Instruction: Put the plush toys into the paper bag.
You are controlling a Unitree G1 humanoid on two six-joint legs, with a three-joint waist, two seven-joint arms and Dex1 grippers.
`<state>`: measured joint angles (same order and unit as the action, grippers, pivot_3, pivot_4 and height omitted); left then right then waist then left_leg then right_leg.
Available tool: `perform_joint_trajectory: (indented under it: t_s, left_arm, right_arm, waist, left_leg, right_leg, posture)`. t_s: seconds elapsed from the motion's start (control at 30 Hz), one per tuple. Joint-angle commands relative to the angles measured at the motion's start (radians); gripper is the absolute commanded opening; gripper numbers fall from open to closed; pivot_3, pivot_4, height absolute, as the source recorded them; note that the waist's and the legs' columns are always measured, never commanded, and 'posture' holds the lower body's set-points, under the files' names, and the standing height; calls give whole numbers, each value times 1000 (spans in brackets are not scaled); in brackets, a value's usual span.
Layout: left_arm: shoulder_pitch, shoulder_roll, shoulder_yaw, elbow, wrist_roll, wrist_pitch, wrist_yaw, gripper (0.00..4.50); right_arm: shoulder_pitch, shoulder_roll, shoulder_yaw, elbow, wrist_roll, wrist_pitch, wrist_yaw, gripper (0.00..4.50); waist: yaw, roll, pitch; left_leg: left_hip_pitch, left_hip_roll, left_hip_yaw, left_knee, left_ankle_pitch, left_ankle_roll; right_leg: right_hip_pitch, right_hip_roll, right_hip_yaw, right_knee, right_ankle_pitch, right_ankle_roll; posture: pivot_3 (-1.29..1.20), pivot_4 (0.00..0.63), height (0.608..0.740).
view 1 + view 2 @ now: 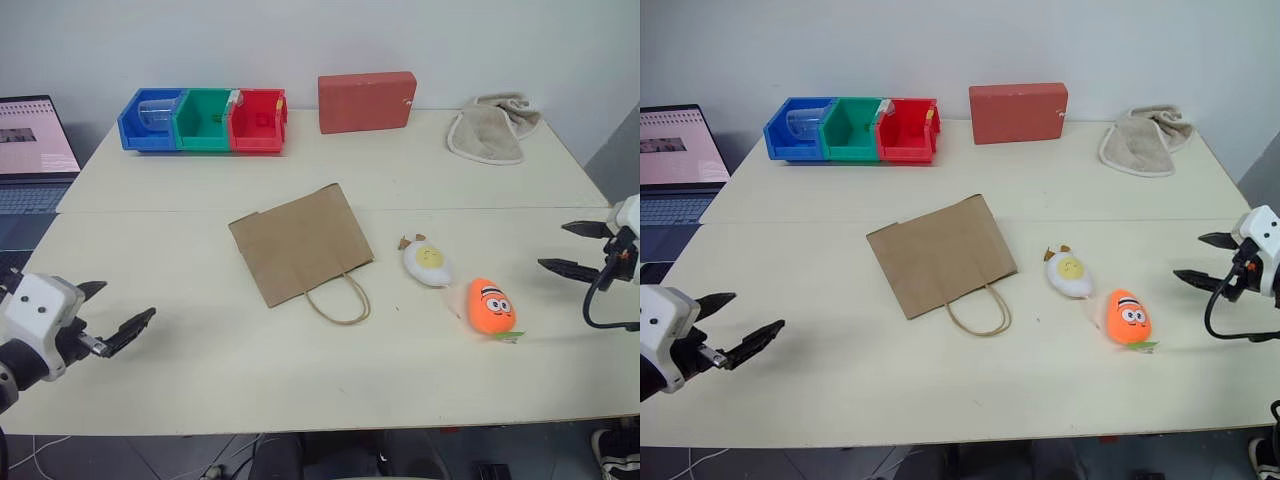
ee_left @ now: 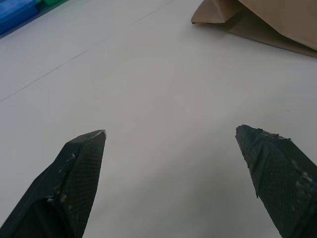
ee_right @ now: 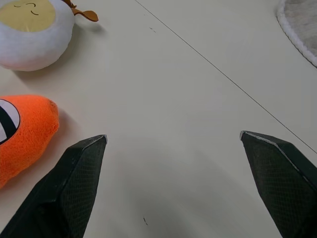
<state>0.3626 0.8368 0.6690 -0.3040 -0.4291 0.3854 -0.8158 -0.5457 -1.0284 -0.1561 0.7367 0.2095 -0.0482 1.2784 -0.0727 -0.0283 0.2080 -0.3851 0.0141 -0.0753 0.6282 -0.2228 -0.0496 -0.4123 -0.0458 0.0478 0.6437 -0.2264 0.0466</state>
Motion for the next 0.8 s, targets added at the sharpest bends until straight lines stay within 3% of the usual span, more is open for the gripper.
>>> perform_joint_trajectory:
  t_s: [0.03,0.47,0.7,0.8]
  left_arm:
    - [1,6,41,-32,-24,13,-15,4473]
    - [20,-26,75,-32,-32,-53,-62,4473]
    - [37,-12,25,-3,72,-148,-71,4473]
    - [23,-33,27,-6,53,-177,-81,4473]
  right_arm:
    - [-33,-8,-8,-1,-2,-21,7,4500]
    - [-66,8,4,10,-4,-35,6,4500]
    - [-73,31,-6,-12,6,-38,-28,4500]
    - [-71,33,-4,-27,5,-47,-34,4500]
  waist:
    - [-1,0,0]
    - [-8,0,0]
    - [-8,0,0]
    - [-8,0,0]
  left_leg:
    - [0,0,0,0,0,0]
    - [0,0,0,0,0,0]
    - [0,0,0,0,0,0]
    - [0,0,1,0,0,0]
  right_leg:
    - [0,0,0,0,0,0]
    - [0,0,0,0,0,0]
    - [0,0,1,0,0,0]
    - [0,0,1,0,0,0]
  posture:
    - [0,150,740]
    - [0,150,740]
    - [0,150,740]
    - [0,150,740]
